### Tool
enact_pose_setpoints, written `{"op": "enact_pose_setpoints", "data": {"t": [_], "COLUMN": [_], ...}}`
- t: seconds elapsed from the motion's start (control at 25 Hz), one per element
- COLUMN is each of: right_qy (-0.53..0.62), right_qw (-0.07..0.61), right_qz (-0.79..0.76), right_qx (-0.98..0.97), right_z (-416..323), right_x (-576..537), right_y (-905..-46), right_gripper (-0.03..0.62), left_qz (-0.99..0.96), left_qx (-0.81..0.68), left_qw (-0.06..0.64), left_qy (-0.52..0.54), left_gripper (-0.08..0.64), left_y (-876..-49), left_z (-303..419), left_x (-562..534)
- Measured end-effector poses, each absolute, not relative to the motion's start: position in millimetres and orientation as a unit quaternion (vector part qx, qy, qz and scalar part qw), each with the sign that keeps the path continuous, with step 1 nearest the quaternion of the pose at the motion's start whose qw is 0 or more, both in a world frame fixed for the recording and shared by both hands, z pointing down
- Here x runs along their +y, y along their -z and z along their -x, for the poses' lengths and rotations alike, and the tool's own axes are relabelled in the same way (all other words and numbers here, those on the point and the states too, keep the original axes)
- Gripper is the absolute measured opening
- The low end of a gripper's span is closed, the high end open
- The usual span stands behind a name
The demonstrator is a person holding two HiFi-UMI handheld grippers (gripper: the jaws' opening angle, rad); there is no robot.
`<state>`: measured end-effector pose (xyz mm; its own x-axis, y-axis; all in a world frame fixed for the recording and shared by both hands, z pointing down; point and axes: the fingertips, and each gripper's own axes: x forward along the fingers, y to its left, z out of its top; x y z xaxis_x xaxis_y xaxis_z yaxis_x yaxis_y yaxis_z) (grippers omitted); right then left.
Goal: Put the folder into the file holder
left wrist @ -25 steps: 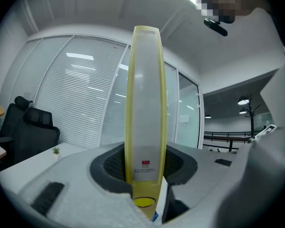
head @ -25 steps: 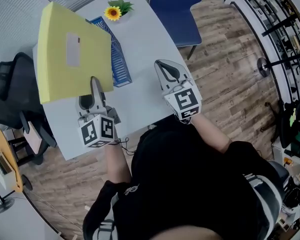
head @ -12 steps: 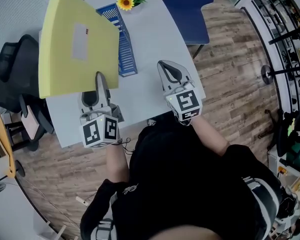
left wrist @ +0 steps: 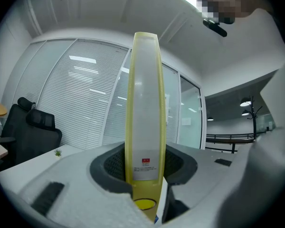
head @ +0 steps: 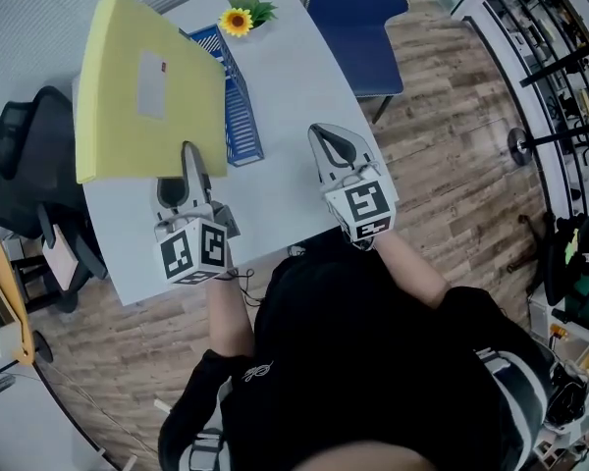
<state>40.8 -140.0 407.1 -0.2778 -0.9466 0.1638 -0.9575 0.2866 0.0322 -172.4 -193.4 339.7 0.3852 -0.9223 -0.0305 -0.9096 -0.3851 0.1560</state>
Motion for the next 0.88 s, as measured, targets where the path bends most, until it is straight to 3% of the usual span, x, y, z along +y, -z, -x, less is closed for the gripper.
{"op": "enact_pose_setpoints", "data": {"t": [0.88], "right_qy": [-0.054], "right_qw": [0.089], "right_qz": [-0.586], "right_qx": [-0.803], "right_z": [-63], "right_x": [-174], "right_y": [-426], "right_gripper": [0.005], "left_qz": [-0.822], "left_qx": [-0.564], "left_qw": [0.056], "left_qy": [0.045], "left_gripper": [0.158], "left_y": [-352], "left_z": [150], "left_x": [-224]}}
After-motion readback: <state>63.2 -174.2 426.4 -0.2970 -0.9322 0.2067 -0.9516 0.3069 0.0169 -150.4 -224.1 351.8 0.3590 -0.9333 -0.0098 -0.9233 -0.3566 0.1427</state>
